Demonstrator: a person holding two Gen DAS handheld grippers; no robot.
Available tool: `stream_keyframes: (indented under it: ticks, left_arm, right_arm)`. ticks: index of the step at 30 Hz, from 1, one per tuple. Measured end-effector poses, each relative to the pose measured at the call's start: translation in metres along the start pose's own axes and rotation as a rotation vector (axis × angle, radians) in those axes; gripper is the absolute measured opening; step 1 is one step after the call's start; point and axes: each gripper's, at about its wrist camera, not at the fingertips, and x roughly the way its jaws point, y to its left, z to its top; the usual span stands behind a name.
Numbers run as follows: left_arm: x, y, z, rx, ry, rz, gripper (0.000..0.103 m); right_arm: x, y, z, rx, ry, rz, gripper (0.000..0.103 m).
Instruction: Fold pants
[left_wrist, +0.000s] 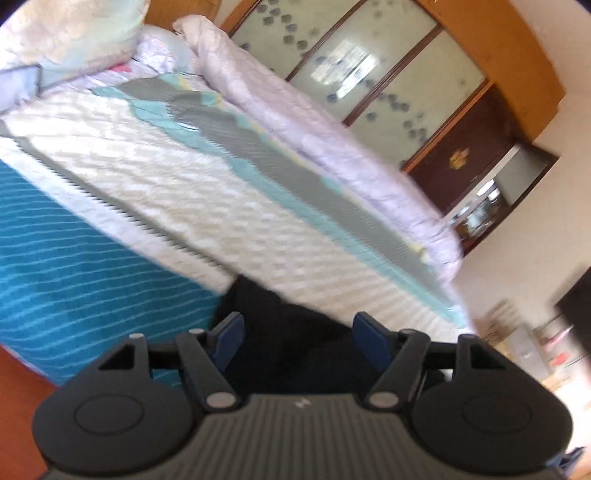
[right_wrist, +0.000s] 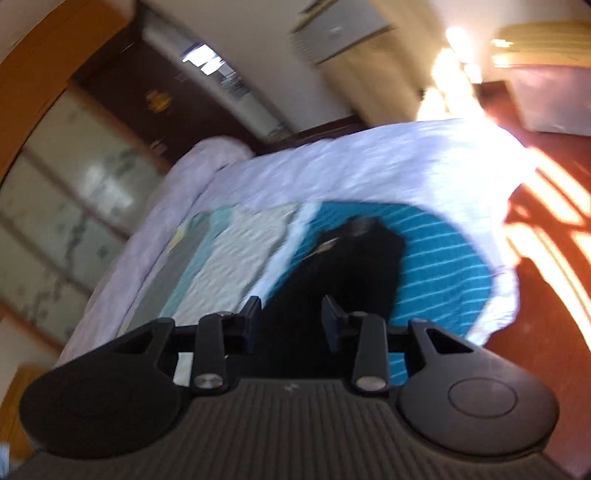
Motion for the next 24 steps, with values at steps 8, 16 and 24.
stream_keyframes:
  ticks: [8,16,24]
  left_arm:
    - [0.069,-0.042,-0.037,0.134,0.171,0.019,0.067]
    - [0.077,-0.031,-0.057,0.167,0.276,0.119,0.066]
    - [0.056,-0.022,-0.047,0.110,0.252,0.054,0.071]
  right_arm:
    - [0.090,0.188,-0.131,-0.637,0.486,0.350,0.063]
    - [0.159,0.215,-0.191,-0.604,0.904,0.278,0.029]
    - [0.058,0.156,-0.186,-0.549,0.976,0.328,0.033]
